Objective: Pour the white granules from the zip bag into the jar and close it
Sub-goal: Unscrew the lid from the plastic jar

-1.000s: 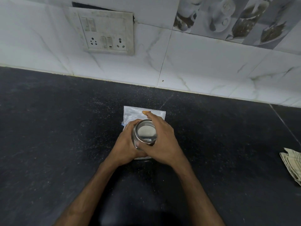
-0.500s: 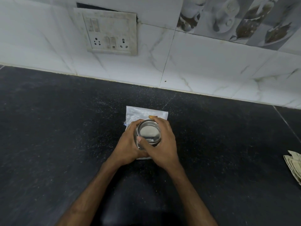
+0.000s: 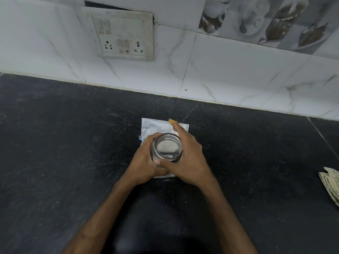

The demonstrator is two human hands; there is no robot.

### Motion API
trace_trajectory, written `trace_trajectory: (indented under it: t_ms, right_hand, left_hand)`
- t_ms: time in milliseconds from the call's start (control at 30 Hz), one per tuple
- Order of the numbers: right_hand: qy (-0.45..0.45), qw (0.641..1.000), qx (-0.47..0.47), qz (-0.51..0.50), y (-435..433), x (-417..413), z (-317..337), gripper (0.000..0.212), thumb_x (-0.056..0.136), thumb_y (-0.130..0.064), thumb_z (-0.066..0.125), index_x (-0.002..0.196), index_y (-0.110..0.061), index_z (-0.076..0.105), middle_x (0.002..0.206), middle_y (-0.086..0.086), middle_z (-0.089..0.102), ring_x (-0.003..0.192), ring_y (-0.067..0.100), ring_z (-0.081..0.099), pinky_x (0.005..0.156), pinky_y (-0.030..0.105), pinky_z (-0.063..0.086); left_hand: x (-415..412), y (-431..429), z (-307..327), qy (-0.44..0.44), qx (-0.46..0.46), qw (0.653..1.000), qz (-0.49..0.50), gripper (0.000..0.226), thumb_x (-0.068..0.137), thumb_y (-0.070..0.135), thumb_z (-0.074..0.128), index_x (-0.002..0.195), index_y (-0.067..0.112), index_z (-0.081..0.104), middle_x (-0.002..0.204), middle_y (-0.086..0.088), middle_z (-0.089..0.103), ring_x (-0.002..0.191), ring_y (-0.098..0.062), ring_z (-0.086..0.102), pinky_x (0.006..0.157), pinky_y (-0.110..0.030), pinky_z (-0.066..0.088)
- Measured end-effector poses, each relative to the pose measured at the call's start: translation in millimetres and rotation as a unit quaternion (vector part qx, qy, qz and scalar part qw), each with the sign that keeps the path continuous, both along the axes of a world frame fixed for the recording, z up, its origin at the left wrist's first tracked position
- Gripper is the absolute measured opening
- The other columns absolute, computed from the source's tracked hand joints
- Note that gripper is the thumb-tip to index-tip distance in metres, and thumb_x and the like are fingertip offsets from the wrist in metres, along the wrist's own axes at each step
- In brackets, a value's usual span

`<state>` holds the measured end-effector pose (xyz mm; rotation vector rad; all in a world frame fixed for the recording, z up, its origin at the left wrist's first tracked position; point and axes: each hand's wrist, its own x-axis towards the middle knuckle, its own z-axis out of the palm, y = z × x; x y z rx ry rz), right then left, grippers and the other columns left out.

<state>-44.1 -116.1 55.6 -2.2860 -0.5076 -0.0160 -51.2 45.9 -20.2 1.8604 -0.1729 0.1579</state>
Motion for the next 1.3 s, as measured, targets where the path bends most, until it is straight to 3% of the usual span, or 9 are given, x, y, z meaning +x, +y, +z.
trace_trajectory:
  t_ms: [167, 333, 433, 533, 733, 900, 1100, 1233, 1300]
  right_hand:
    - [-0.013, 0.999, 0.036, -0.018, 6, -7, 1, 0.085, 0.071, -0.033, 0.086, 0.145, -0.031, 0.043, 0.139, -0.007, 0.054, 0.13, 0.011, 0.049, 0.11, 0.047, 0.039]
    - [-0.03, 0.999, -0.027, -0.002, 9, -5, 9, 0.098, 0.068, -0.06, 0.075, 0.152, -0.038, 0.029, 0.148, -0.013, 0.047, 0.135, 0.004, 0.038, 0.115, 0.029, 0.023]
    - [-0.072, 0.996, -0.005, -0.044, 20, -13, 1, 0.075, 0.075, -0.036, 0.081, 0.142, -0.021, 0.051, 0.131, -0.004, 0.061, 0.125, 0.013, 0.05, 0.111, 0.039, 0.036]
    - [-0.066, 0.998, 0.014, 0.002, 24, -13, 3, 0.069, 0.073, -0.02, 0.078, 0.137, -0.021, 0.053, 0.126, -0.006, 0.064, 0.122, 0.009, 0.055, 0.111, 0.046, 0.035]
    - [-0.058, 0.998, -0.007, -0.024, 17, -3, 7, 0.074, 0.072, -0.053, 0.079, 0.136, -0.024, 0.055, 0.134, -0.005, 0.056, 0.123, 0.011, 0.053, 0.105, 0.041, 0.044]
    - [-0.021, 0.996, -0.051, 0.07, 14, 5, 12, 0.057, 0.071, -0.025, 0.081, 0.125, -0.02, 0.064, 0.13, -0.004, 0.058, 0.122, 0.015, 0.049, 0.105, 0.04, 0.043]
    - [-0.027, 0.996, -0.084, 0.024, 8, 4, 17, 0.079, 0.071, -0.059, 0.075, 0.14, -0.027, 0.052, 0.144, -0.007, 0.05, 0.133, 0.011, 0.043, 0.11, 0.031, 0.035]
    - [-0.032, 0.994, -0.101, 0.039, 9, 1, 16, 0.065, 0.075, -0.039, 0.08, 0.134, -0.024, 0.058, 0.137, -0.007, 0.054, 0.126, 0.013, 0.049, 0.105, 0.027, 0.04]
    - [-0.018, 0.991, -0.102, 0.088, 5, 9, 20, 0.069, 0.074, -0.031, 0.082, 0.137, -0.023, 0.056, 0.138, -0.005, 0.055, 0.128, 0.013, 0.048, 0.107, 0.029, 0.039]
  left_hand:
    - [1, 0, 0, -0.016, 0.001, 1.0, 0.006, 0.096, 0.052, 0.025, 0.095, 0.133, 0.043, 0.047, 0.131, 0.013, 0.06, 0.122, -0.009, 0.06, 0.099, -0.022, 0.05]
    - [0, -1, -1, -0.013, -0.007, 1.0, 0.003, 0.093, 0.054, 0.028, 0.094, 0.133, 0.04, 0.048, 0.131, 0.014, 0.06, 0.122, -0.009, 0.061, 0.1, -0.029, 0.051]
    - [-2, -2, 3, -0.011, -0.008, 1.0, 0.006, 0.089, 0.057, 0.035, 0.089, 0.134, 0.045, 0.046, 0.131, 0.017, 0.059, 0.123, -0.008, 0.059, 0.1, -0.022, 0.05]
    - [-1, -4, 6, -0.006, -0.007, 1.0, 0.014, 0.078, 0.064, 0.037, 0.084, 0.13, 0.051, 0.046, 0.13, 0.016, 0.061, 0.121, -0.008, 0.06, 0.101, -0.027, 0.05]
    - [-3, -1, 3, 0.008, 0.004, 1.0, 0.003, 0.096, 0.054, 0.027, 0.093, 0.138, 0.033, 0.045, 0.131, 0.017, 0.057, 0.121, -0.004, 0.059, 0.099, -0.027, 0.053]
    - [-1, -2, 5, 0.009, -0.005, 1.0, 0.007, 0.095, 0.05, 0.024, 0.093, 0.13, 0.045, 0.046, 0.129, 0.006, 0.061, 0.118, -0.01, 0.062, 0.098, -0.039, 0.054]
    - [-3, -1, 4, 0.013, 0.0, 1.0, 0.008, 0.098, 0.05, 0.028, 0.093, 0.129, 0.053, 0.041, 0.129, 0.018, 0.059, 0.119, -0.003, 0.06, 0.095, -0.021, 0.052]
    - [-1, -1, 2, 0.013, -0.013, 1.0, 0.004, 0.098, 0.052, 0.018, 0.095, 0.135, 0.035, 0.046, 0.131, 0.007, 0.06, 0.119, -0.01, 0.062, 0.098, -0.033, 0.054]
    - [-2, -1, 2, 0.02, -0.019, 1.0, 0.003, 0.098, 0.048, 0.025, 0.093, 0.133, 0.04, 0.046, 0.13, 0.007, 0.061, 0.118, -0.008, 0.062, 0.097, -0.028, 0.053]
